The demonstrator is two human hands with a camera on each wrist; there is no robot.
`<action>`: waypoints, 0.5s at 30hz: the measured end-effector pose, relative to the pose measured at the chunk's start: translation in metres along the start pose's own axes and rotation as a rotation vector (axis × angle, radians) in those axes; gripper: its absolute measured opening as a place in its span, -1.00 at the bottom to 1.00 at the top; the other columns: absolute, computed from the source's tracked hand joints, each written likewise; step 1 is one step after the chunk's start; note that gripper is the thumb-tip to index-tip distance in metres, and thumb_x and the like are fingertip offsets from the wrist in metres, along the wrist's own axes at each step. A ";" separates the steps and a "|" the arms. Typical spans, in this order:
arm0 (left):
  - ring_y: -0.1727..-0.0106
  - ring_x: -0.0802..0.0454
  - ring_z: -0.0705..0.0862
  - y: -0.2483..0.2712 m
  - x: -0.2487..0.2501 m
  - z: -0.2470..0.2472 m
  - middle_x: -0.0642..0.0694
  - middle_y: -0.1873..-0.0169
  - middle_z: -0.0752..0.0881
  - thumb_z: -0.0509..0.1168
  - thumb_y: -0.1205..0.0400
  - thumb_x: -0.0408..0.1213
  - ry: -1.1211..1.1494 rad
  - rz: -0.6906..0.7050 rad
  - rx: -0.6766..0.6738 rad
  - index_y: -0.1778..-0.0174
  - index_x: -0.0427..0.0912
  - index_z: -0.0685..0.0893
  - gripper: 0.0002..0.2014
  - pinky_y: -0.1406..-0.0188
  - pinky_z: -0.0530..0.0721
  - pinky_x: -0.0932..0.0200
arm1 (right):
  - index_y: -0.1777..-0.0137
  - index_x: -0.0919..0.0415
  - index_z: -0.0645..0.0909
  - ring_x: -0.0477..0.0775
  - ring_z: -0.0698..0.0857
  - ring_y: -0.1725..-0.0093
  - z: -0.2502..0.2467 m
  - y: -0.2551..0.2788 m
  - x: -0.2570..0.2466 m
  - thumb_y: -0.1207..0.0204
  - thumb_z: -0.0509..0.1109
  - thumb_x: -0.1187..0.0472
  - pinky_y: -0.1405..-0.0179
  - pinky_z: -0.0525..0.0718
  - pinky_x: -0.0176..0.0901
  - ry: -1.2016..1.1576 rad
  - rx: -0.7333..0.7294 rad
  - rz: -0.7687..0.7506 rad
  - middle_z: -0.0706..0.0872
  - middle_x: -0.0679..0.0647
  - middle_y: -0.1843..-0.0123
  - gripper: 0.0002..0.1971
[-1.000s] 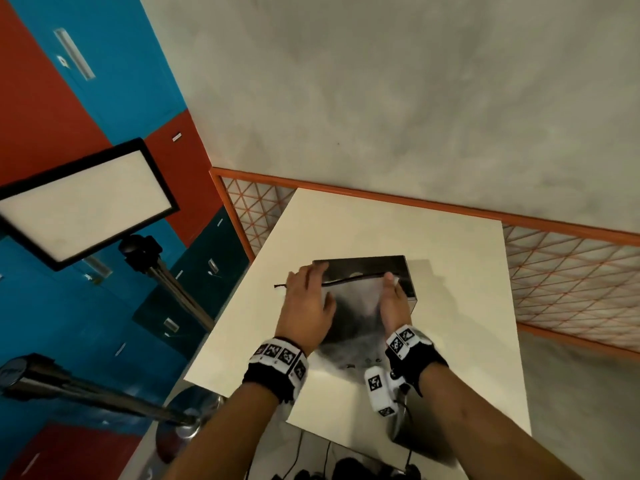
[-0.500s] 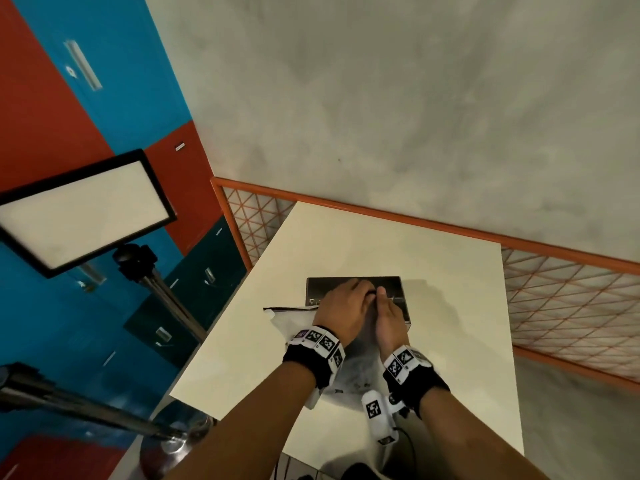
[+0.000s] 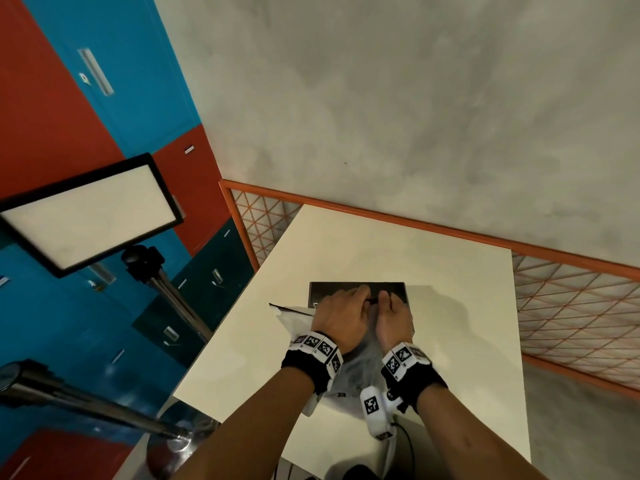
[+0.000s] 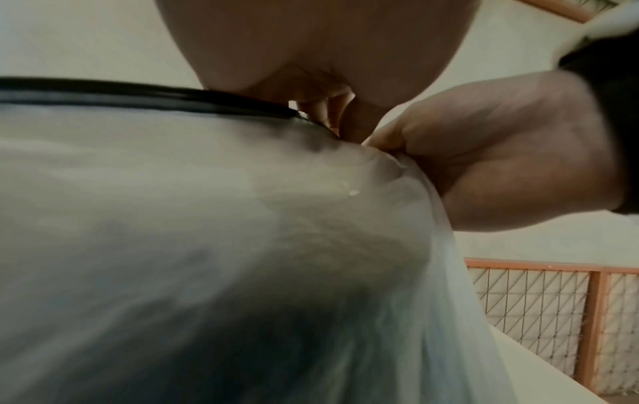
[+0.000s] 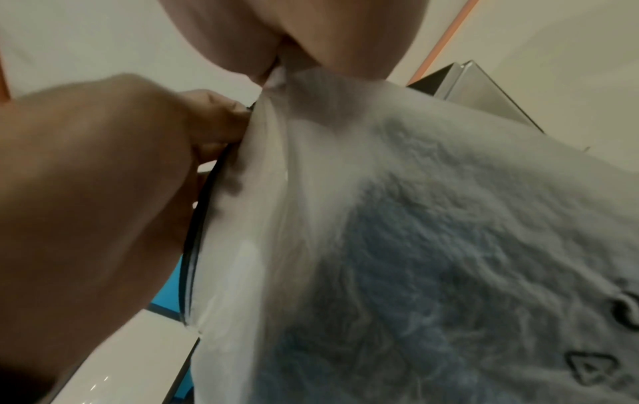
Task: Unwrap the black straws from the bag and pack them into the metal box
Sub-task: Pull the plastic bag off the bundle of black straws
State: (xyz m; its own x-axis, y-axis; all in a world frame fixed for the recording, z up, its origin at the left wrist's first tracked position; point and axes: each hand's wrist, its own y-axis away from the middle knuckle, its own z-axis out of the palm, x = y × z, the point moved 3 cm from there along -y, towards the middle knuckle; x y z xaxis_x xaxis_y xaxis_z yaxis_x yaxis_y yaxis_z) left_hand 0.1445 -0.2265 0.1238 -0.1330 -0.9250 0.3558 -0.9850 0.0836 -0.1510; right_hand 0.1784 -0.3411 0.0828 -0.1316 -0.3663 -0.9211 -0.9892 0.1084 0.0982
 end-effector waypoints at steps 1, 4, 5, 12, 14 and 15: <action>0.16 -0.18 0.67 0.002 -0.004 0.000 -0.07 0.11 0.74 0.01 -0.71 -0.09 -0.013 0.006 0.009 -0.06 -0.07 0.52 -0.78 0.29 0.52 -0.01 | 0.21 0.34 0.58 0.24 0.61 0.20 0.000 -0.003 0.002 -0.75 0.13 0.13 0.18 0.48 -0.01 -0.005 0.013 0.016 0.69 0.21 0.25 -0.62; 0.13 -0.16 0.65 0.010 -0.014 0.001 -0.06 0.10 0.75 0.12 -0.73 -0.18 -0.041 0.006 0.020 -0.08 -0.07 0.53 -0.88 0.19 0.54 -0.03 | 0.35 0.25 0.47 0.27 0.59 0.23 -0.001 -0.009 0.007 -0.73 0.13 0.13 0.22 0.44 -0.01 0.031 0.035 0.036 0.65 0.23 0.30 -0.60; 0.12 -0.16 0.65 0.012 -0.016 0.000 -0.06 0.10 0.76 0.13 -0.74 -0.18 -0.045 0.008 0.025 -0.09 -0.07 0.53 -0.89 0.17 0.53 -0.02 | 0.36 0.24 0.46 0.27 0.58 0.24 -0.002 -0.010 0.007 -0.73 0.13 0.12 0.24 0.42 -0.02 0.045 0.036 0.040 0.64 0.23 0.31 -0.59; 0.02 -0.12 0.64 0.023 -0.023 -0.011 -0.01 -0.03 0.77 0.11 -0.76 -0.19 -0.054 0.007 0.027 -0.18 -0.01 0.53 -0.85 0.11 0.36 0.03 | 0.41 0.24 0.39 0.31 0.56 0.25 -0.006 -0.011 0.009 -0.72 0.14 0.09 0.25 0.41 -0.02 0.091 0.055 0.071 0.61 0.30 0.32 -0.56; 0.00 -0.10 0.64 0.025 -0.026 -0.013 0.01 -0.05 0.77 0.10 -0.76 -0.19 -0.051 -0.004 0.018 -0.19 0.02 0.52 -0.85 0.09 0.39 0.04 | 0.39 0.30 0.42 0.36 0.59 0.22 -0.008 -0.012 0.010 -0.73 0.15 0.12 0.23 0.44 0.03 0.085 0.060 0.059 0.62 0.35 0.31 -0.56; 0.00 -0.09 0.64 0.025 -0.028 -0.013 0.02 -0.05 0.76 0.09 -0.76 -0.18 -0.058 -0.011 0.009 -0.18 0.02 0.50 -0.86 0.07 0.42 0.04 | 0.38 0.32 0.43 0.38 0.60 0.21 -0.009 -0.012 0.010 -0.73 0.16 0.13 0.21 0.45 0.05 0.081 0.063 0.052 0.62 0.36 0.31 -0.57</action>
State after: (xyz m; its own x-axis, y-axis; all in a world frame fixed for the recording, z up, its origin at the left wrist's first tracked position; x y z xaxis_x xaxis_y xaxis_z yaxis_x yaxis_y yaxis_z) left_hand 0.1218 -0.1939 0.1216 -0.1154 -0.9458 0.3036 -0.9853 0.0703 -0.1555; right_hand 0.1886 -0.3545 0.0764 -0.1897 -0.4317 -0.8819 -0.9753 0.1862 0.1187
